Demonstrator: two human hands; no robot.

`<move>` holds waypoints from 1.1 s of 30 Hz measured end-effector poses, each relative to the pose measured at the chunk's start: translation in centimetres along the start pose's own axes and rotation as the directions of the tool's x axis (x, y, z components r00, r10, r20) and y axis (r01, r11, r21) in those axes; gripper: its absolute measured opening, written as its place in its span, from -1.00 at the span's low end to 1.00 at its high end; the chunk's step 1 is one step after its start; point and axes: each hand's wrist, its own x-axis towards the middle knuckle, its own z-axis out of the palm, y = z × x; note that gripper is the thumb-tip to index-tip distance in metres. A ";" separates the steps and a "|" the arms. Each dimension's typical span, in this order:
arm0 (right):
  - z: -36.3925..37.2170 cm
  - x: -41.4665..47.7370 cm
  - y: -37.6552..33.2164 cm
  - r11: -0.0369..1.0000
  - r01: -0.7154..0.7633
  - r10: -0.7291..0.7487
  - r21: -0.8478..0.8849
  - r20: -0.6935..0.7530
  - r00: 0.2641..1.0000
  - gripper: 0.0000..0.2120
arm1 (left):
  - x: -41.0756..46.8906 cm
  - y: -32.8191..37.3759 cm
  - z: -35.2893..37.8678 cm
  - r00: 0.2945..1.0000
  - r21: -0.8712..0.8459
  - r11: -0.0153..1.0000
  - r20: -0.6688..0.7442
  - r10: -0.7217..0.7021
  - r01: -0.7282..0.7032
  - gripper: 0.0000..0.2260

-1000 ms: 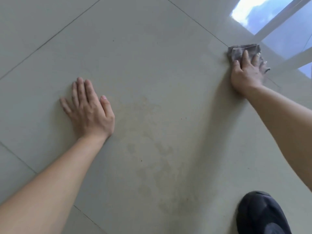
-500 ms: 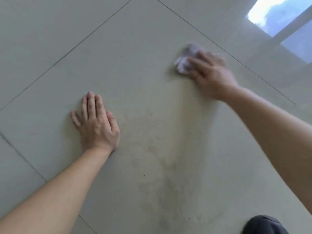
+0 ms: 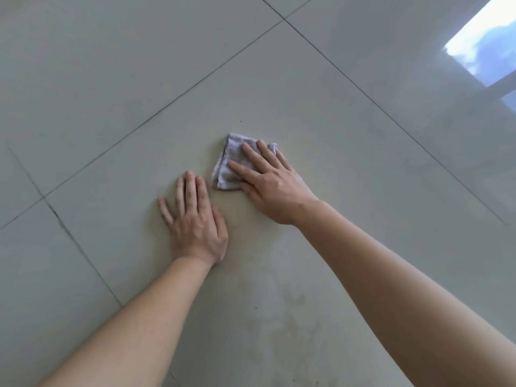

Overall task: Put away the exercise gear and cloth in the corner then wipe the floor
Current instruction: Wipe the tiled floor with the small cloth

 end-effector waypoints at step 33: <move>-6.6 18.3 4.0 0.979 -0.200 0.199 -0.047 -0.029 0.980 -0.54 | 0.1 -0.1 -0.2 0.998 0.013 1.000 0.055 -0.006 0.005 -0.46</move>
